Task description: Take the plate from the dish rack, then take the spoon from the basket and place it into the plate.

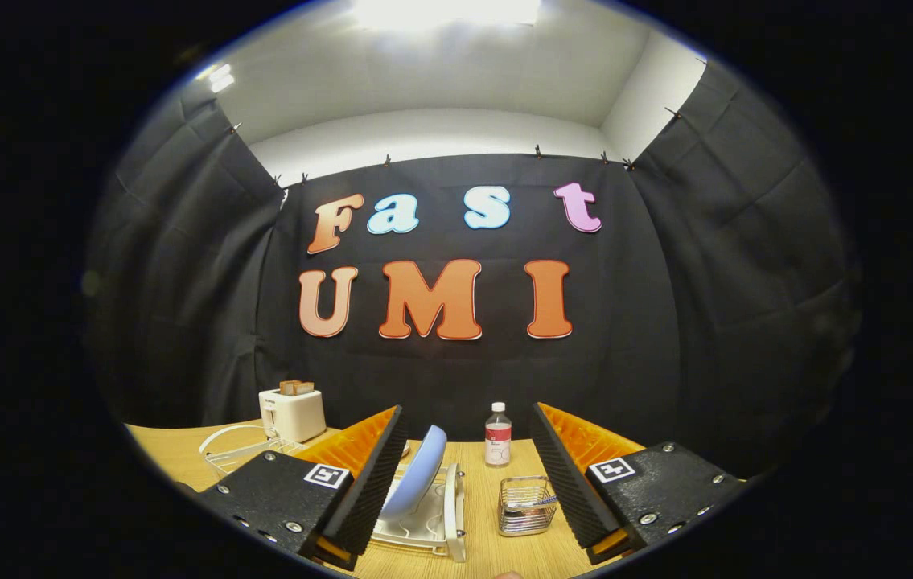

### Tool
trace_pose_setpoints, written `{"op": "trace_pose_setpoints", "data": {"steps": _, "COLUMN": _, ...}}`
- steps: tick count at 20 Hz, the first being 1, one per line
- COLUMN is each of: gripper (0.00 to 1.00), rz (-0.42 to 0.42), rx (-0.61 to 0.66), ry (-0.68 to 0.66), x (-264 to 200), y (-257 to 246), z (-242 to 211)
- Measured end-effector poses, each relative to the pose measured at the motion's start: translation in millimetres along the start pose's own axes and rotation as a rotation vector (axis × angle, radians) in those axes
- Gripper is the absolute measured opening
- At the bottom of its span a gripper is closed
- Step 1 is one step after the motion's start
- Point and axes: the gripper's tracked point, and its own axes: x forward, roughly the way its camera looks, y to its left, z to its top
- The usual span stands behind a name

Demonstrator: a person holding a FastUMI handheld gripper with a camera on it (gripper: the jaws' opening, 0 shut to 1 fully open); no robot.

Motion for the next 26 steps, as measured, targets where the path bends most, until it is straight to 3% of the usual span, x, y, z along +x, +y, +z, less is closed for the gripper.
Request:
{"op": "trace_pose_setpoints", "data": {"steps": 7, "gripper": 0.96, "rz": 0.088, "rx": 0.052, "ry": 0.071, "x": 30, "y": 12, "z": -1}}
{"op": "trace_pose_setpoints", "data": {"steps": 18, "gripper": 0.97, "rz": 0.233, "rx": 0.07, "ry": 0.475, "x": 95, "y": 42, "z": -55}}
{"op": "trace_pose_setpoints", "data": {"steps": 24, "gripper": 0.94, "rz": 0.203, "rx": 0.018, "ry": 0.722, "x": 127, "y": 45, "z": -101}}
{"op": "trace_pose_setpoints", "data": {"steps": 26, "gripper": 0.91, "rz": 0.157, "rx": -0.012, "ry": 0.811, "x": 139, "y": 41, "z": -122}}
